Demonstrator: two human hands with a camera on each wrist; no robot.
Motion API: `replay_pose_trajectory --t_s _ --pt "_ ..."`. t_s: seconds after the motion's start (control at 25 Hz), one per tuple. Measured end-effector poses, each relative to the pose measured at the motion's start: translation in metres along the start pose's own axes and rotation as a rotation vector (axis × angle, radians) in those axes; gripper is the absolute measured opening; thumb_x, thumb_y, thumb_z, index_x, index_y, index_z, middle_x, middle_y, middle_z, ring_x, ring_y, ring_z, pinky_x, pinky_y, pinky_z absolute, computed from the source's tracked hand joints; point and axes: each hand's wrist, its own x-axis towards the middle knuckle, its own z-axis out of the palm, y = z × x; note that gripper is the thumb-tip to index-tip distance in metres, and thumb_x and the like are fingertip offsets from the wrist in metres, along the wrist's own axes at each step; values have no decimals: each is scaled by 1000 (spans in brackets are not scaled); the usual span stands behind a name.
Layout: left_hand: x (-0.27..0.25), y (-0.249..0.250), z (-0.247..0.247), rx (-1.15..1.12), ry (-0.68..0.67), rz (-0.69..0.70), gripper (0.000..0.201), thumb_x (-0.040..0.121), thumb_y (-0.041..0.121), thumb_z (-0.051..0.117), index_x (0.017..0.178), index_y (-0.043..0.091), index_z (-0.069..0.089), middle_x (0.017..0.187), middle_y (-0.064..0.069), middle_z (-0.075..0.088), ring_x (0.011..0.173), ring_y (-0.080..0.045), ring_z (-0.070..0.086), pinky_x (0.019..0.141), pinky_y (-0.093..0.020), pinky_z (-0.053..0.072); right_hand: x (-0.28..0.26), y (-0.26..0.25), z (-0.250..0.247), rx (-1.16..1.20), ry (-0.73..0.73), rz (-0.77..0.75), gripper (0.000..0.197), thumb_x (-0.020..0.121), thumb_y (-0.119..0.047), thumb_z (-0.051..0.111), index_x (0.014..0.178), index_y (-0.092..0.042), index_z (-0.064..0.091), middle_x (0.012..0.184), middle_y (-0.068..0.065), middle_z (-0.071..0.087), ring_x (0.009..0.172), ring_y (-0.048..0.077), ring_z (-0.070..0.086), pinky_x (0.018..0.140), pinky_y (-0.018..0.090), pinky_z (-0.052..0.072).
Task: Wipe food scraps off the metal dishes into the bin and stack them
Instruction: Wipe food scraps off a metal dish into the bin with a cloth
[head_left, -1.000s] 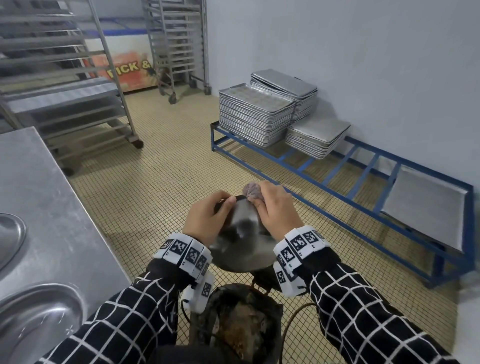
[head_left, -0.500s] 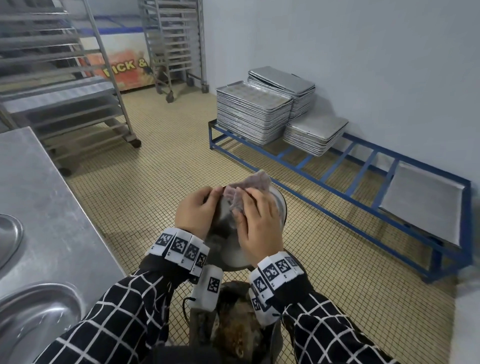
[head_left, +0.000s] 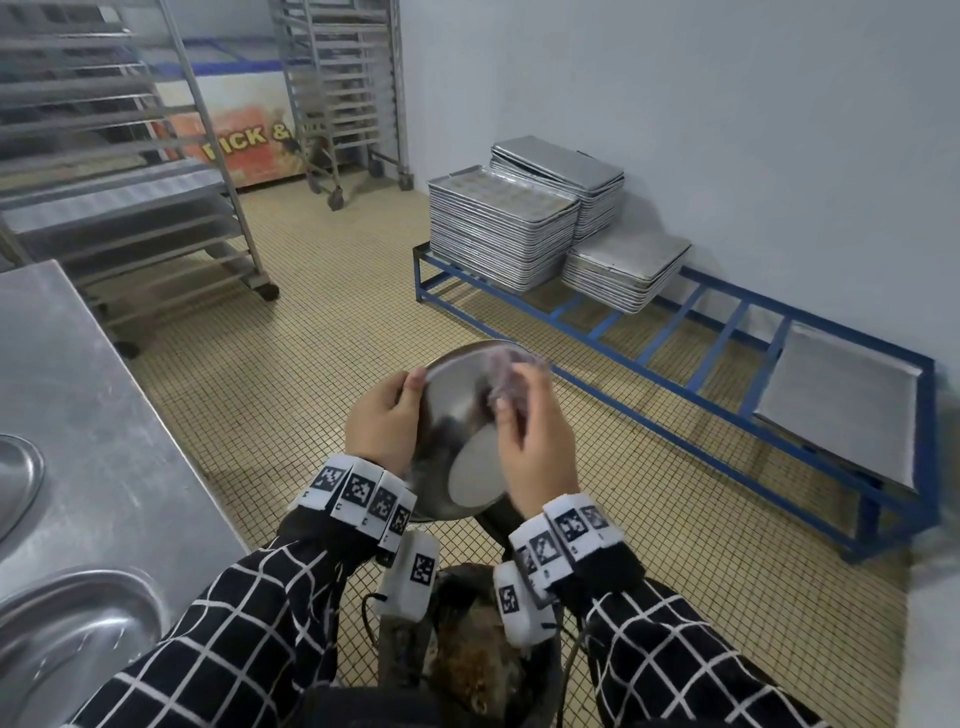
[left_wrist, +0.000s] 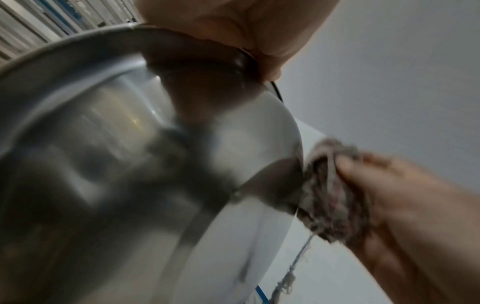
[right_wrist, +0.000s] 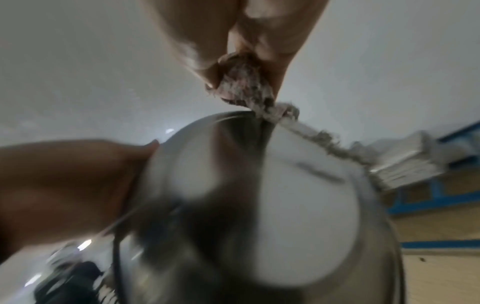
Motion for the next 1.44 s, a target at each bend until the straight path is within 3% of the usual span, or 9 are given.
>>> replay_pose_trajectory --t_s 0.12,0.28,0.44,0.64,0.8,0.96,1.12,1.32,1.44 --pt "-1 7 2 -27 -3 53 34 98 40 43 73 24 59 67 3 61 66 -16 56 63 -32 45 -4 -6 19 -269 -64 -207 42 99 -34 36 140 -25 38 150 -2 35 144 18 20 118 39 16" --pt "-4 12 -3 -31 -5 106 31 99 40 42 81 26 63 75 -2 64 72 -16 57 67 -32 45 12 11 10 -31 101 50 44 101 -34 32 144 -25 31 148 -5 33 135 20 36 99 34 44" --pt "-2 7 -9 -82 5 73 31 99 40 41 83 24 63 80 -6 65 77 -19 59 72 -34 47 8 40 -5 144 76 377 42 102 -24 38 144 -23 38 140 -3 50 126 15 49 95 22 40" --pt "1 7 -6 -70 10 70 36 99 37 42 72 20 57 67 -3 57 66 -20 53 66 -38 44 -2 8 4 63 20 -2 46 99 -19 41 144 -27 36 151 -3 36 135 17 40 105 37 43" --pt "-2 16 -4 -128 -31 99 35 99 33 45 74 16 63 70 -7 65 68 -23 60 68 -40 50 4 -11 22 -244 -4 -225 46 100 -31 33 145 -26 37 156 1 26 147 21 11 120 38 7" --pt "-2 15 -13 -207 -37 87 35 98 38 46 80 17 67 76 -12 68 74 -27 62 74 -41 53 19 -2 11 5 111 94 48 102 -35 31 149 -31 25 158 -6 18 145 12 12 113 41 29" --pt "5 3 -23 -359 -8 -49 37 91 47 53 79 16 70 84 -23 67 79 -38 63 83 -53 52 12 21 -2 209 148 459 45 102 -41 28 146 -31 33 148 -6 40 134 18 39 108 41 37" --pt "2 -7 -24 -443 11 -174 40 92 47 50 81 14 71 71 -5 68 66 -17 65 62 -29 53 12 33 -13 405 108 753 33 103 -36 33 129 -24 47 104 -6 55 99 17 55 81 26 37" --pt "4 -19 -22 -393 8 -183 45 94 49 45 93 12 70 79 -4 68 73 -16 64 66 -26 51 15 42 -17 401 131 712 26 101 -35 39 113 -18 56 88 -11 58 82 5 55 66 20 39"
